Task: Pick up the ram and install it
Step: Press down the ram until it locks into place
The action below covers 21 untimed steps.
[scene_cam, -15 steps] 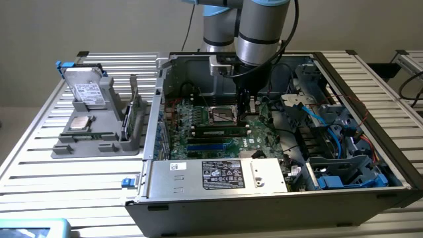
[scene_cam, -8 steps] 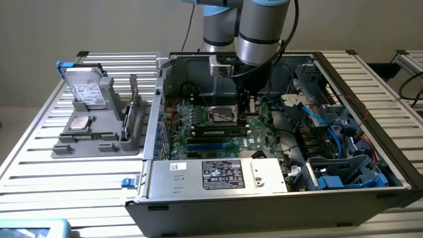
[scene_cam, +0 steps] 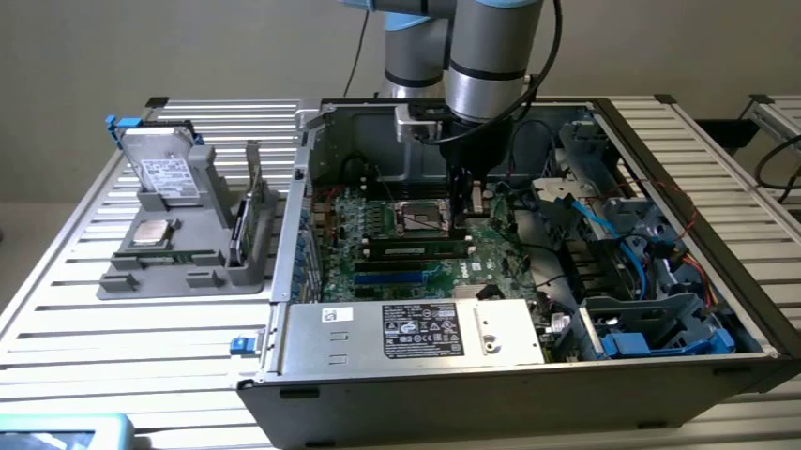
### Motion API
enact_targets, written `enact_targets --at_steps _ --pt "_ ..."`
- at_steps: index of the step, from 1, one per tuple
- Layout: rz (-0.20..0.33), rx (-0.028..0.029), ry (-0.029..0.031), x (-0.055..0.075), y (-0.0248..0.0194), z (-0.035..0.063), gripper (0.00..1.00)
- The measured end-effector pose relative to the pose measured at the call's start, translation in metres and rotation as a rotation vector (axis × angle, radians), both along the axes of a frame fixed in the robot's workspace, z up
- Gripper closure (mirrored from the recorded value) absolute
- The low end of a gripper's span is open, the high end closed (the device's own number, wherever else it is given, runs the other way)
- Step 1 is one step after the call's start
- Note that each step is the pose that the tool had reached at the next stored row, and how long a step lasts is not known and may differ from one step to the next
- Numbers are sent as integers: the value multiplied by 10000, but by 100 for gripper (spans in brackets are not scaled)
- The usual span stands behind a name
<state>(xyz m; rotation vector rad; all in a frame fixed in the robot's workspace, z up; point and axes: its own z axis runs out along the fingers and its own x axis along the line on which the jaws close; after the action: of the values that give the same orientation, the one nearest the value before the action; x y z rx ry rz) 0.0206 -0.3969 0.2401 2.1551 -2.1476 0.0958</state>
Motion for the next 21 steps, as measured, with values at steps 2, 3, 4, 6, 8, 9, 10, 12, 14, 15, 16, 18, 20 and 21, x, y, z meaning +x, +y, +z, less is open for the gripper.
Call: enact_targets --at_steps 2,3,4,6,8,9,10,12,14,15,16,18,20,21 --pt "0 -3 -41 -7 1 -13 89" --pt "0 -2 -59 -10 3 -21 89" --pt "0 -2 -73 -11 5 -29 89" --pt "1 -4 -94 -13 17 -39 89" --pt "0 -3 -106 -13 29 -47 89" --pt "0 -1 -115 -14 35 -53 89" --pt "0 0 -126 -16 40 -59 89" --pt "0 -2 -147 -21 45 -68 89" --pt "0 -3 -173 -23 45 -77 89" --pt "2 -2 -180 -23 44 -81 89" --pt "2 1 -185 -24 44 -85 89" --pt "0 3 -192 -26 44 -88 89" --pt "0 9 -199 -32 45 -92 89" --pt "0 16 -204 -38 44 -94 89"
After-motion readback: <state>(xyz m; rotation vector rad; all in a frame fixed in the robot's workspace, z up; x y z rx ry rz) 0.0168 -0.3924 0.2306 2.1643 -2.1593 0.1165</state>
